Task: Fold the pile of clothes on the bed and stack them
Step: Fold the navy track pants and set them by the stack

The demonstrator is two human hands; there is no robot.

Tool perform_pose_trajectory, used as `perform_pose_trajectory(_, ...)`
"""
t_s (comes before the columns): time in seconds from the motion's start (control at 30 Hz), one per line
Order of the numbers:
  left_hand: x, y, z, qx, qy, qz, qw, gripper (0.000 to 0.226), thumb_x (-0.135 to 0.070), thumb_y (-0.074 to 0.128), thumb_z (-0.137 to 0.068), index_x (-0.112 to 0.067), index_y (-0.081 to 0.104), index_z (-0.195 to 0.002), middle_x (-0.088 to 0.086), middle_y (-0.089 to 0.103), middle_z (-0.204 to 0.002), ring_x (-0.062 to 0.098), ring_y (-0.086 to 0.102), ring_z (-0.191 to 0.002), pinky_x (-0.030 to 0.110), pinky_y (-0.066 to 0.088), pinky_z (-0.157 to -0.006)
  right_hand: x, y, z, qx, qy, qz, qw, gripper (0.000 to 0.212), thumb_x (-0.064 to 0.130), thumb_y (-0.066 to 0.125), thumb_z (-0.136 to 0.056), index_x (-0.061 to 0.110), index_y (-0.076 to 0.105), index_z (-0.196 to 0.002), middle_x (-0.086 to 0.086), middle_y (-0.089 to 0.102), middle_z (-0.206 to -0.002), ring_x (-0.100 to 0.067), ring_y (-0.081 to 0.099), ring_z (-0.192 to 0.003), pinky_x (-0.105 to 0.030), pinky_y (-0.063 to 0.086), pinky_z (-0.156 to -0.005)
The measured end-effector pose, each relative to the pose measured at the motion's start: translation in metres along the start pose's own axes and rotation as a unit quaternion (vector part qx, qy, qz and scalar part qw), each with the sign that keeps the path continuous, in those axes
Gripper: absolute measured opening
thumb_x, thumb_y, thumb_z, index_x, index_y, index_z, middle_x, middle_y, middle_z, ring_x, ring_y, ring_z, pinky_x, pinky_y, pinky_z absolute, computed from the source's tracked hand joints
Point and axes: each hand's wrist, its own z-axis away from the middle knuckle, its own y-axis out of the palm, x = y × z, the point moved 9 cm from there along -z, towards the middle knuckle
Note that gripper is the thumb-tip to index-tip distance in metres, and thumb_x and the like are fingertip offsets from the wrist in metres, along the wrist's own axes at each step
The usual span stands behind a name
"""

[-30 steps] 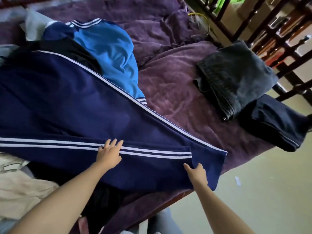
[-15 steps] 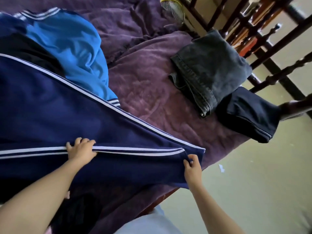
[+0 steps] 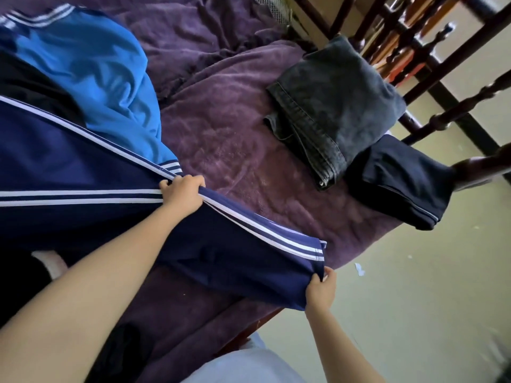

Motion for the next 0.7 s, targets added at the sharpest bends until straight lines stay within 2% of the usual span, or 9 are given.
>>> perform_pose_trajectory(0.07,-0.01,0.023,0.002,0.026,0.001,-0.03,0.999,0.033,-0.005,0.043,-0.088,-0.022,0.053,-0.114,0.004,0.053,-0.122,0.026,0.04,-0.122,0.045,0.018,-0.108,-0.005,0.01,-0.002,0.034,0.015,0.008,0.999,0.039,-0.004,0.04,-0.089,0.005,0.044,-0.127,-0.012,0.051,-0.129,-0.03,0.048,-0.117,-0.035,0.036,-0.099)
perform_pose_trajectory(0.17,-0.008,0.047,0.013,0.034,0.0,-0.054,0.998,0.034,-0.015,0.044,-0.093,-0.022,0.048,-0.127,0.004,0.046,-0.135,0.026,0.033,-0.129,0.051,0.014,-0.111,-0.002,0.018,-0.002,0.073,0.026,0.026,0.997,0.048,-0.003,0.045,-0.09,0.006,0.037,-0.136,-0.012,0.047,-0.135,-0.03,0.046,-0.121,-0.031,0.034,-0.098)
perform_pose_trajectory(0.27,-0.002,0.062,0.027,0.041,-0.001,-0.054,0.998,0.055,-0.024,0.047,-0.094,-0.024,0.027,-0.144,0.009,0.021,-0.152,0.027,0.014,-0.14,0.047,0.014,-0.112,0.001,0.02,-0.001,0.098,0.013,0.073,0.992,0.055,-0.001,0.046,-0.089,0.01,0.031,-0.14,-0.014,0.046,-0.138,-0.033,0.046,-0.12,-0.033,0.035,-0.098)
perform_pose_trajectory(0.33,0.004,0.073,0.039,0.055,-0.002,-0.043,0.998,0.062,-0.029,0.048,-0.093,-0.026,0.019,-0.147,0.011,0.011,-0.155,0.028,0.009,-0.142,0.043,0.017,-0.113,-0.001,0.02,0.001,0.11,0.0,0.097,0.989,0.06,-0.001,0.045,-0.088,0.012,0.026,-0.143,-0.014,0.046,-0.137,-0.034,0.047,-0.119,-0.035,0.037,-0.097)
perform_pose_trajectory(0.47,0.028,0.087,0.076,0.048,-0.029,-0.02,0.998,0.062,-0.03,0.049,-0.093,-0.025,0.021,-0.148,0.012,0.01,-0.155,0.028,0.011,-0.142,0.039,0.022,-0.111,-0.004,0.011,0.01,0.085,-0.04,0.123,0.988,0.061,-0.004,0.041,-0.087,0.015,0.026,-0.143,-0.01,0.049,-0.134,-0.033,0.05,-0.115,-0.033,0.036,-0.087)
perform_pose_trajectory(0.57,0.061,0.092,0.103,0.048,-0.079,0.009,0.996,0.061,-0.03,0.047,-0.094,-0.023,0.021,-0.148,0.012,0.01,-0.155,0.029,0.011,-0.142,0.038,0.025,-0.109,-0.003,0.005,0.005,0.086,-0.061,0.161,0.981,0.055,-0.005,0.04,-0.082,0.015,0.034,-0.133,-0.01,0.055,-0.124,-0.03,0.052,-0.098,-0.032,0.038,-0.079)
perform_pose_trajectory(0.63,0.092,0.09,0.118,0.048,-0.121,0.023,0.991,0.061,-0.031,0.047,-0.094,-0.022,0.021,-0.148,0.013,0.012,-0.155,0.029,0.013,-0.141,0.038,0.027,-0.108,0.004,0.004,0.001,0.084,-0.068,0.229,0.967,0.054,-0.003,0.044,-0.08,0.011,0.035,-0.132,-0.017,0.054,-0.12,-0.034,0.052,-0.099,-0.037,0.042,-0.08)
perform_pose_trajectory(0.7,0.123,0.087,0.132,0.04,-0.162,0.041,0.985,0.061,-0.03,0.049,-0.093,-0.021,0.022,-0.148,0.014,0.014,-0.155,0.031,0.015,-0.14,0.039,0.027,-0.108,0.018,0.004,0.003,0.04,-0.081,0.324,0.942,0.06,0.004,0.05,-0.081,0.012,0.032,-0.138,-0.021,0.047,-0.124,-0.039,0.049,-0.109,-0.042,0.042,-0.088)
